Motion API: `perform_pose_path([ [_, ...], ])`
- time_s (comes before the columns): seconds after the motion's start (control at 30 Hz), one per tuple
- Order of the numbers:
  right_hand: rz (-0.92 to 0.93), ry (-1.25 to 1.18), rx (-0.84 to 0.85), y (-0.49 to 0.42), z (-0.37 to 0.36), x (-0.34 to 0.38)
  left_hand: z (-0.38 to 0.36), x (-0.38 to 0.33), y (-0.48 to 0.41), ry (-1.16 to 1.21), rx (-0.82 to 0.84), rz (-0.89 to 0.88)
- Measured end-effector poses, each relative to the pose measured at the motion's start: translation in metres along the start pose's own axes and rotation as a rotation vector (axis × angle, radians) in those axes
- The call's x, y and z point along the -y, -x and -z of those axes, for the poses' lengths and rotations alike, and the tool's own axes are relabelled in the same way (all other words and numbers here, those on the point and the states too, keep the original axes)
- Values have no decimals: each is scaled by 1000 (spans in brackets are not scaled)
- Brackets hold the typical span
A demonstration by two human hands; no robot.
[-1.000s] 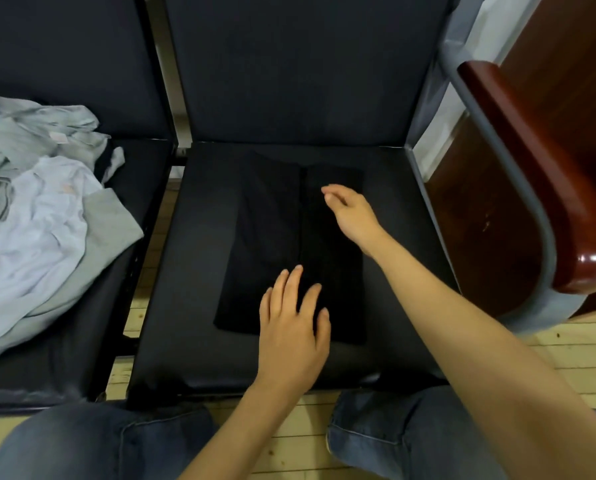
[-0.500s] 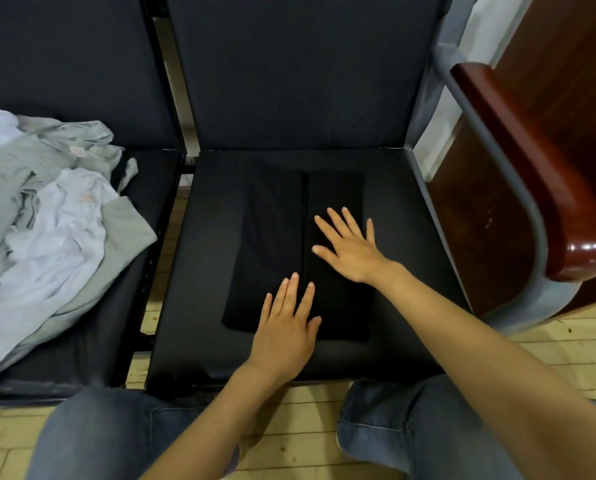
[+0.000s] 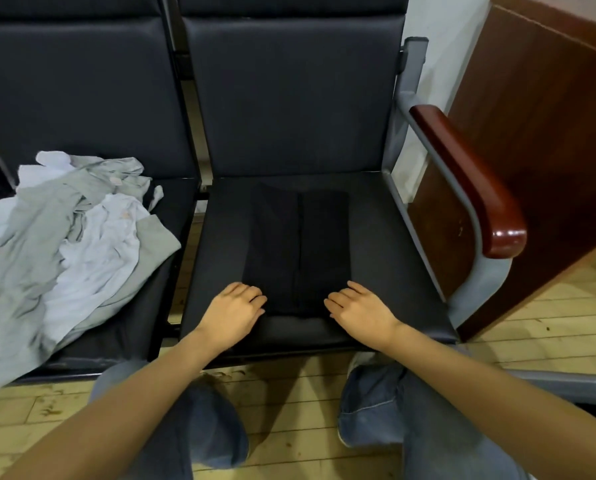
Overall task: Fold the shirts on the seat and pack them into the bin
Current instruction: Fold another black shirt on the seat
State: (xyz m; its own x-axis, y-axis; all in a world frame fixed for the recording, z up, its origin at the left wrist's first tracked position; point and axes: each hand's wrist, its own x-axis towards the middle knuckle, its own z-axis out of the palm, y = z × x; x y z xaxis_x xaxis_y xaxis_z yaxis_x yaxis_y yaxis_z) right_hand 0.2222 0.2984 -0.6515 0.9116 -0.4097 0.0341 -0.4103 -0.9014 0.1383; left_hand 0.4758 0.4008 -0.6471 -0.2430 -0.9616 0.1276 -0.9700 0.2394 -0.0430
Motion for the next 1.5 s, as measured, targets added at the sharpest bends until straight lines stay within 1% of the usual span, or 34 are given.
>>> perform_pose_path([
  [0.03,-7,37,10,-1,0,3,0,-1,-1,-27,-15,-6],
  [0.1,-17,99,21,-4,3,6,1,-5,-3,-58,17,4],
  [0.17,-45,113,37,-6,8,10,0,-6,-3,-59,24,20],
  [0.23,-65,103,100,-6,19,14,5,-6,0,-35,37,41],
  [0.3,-84,99,159,-1,29,19,14,-11,4,-6,98,44],
  [0.37,-91,-5,240,4,33,22,20,-18,9,9,186,38],
  [0.4,-116,-108,262,5,37,23,21,-22,11,28,206,45],
  [0.43,-139,-202,243,7,40,26,21,-27,11,85,211,77],
  [0.53,-178,-364,171,6,38,32,17,-48,8,273,113,158],
  [0.7,-244,-397,271,7,17,41,-1,-66,4,421,-16,235],
  [0.77,-244,-391,278,9,13,43,-5,-66,5,552,-140,340],
  [0.87,-239,-368,253,8,12,45,2,-68,8,859,-342,615],
  [0.9,-234,-360,255,8,12,46,3,-71,8,909,-371,642],
  [0.93,-233,-357,263,7,11,47,4,-73,8,924,-368,624],
  [1.0,-235,-373,287,7,11,49,1,-76,10,899,-270,513],
  [1.07,-230,-416,303,8,14,45,-7,-77,13,753,-114,396],
  [1.13,-221,-449,265,11,18,40,-14,-76,18,593,-42,313],
  [1.2,-221,-449,223,15,21,35,-12,-76,22,548,-91,287],
  [1.27,-196,-413,217,21,22,33,-7,-75,23,545,-156,266],
  [1.3,-178,-381,218,23,22,32,-4,-73,25,530,-158,244],
  [1.37,-164,-313,210,26,23,31,-1,-63,30,451,-132,182],
  [1.5,-170,-208,189,27,27,29,-1,-32,40,185,-69,69],
])
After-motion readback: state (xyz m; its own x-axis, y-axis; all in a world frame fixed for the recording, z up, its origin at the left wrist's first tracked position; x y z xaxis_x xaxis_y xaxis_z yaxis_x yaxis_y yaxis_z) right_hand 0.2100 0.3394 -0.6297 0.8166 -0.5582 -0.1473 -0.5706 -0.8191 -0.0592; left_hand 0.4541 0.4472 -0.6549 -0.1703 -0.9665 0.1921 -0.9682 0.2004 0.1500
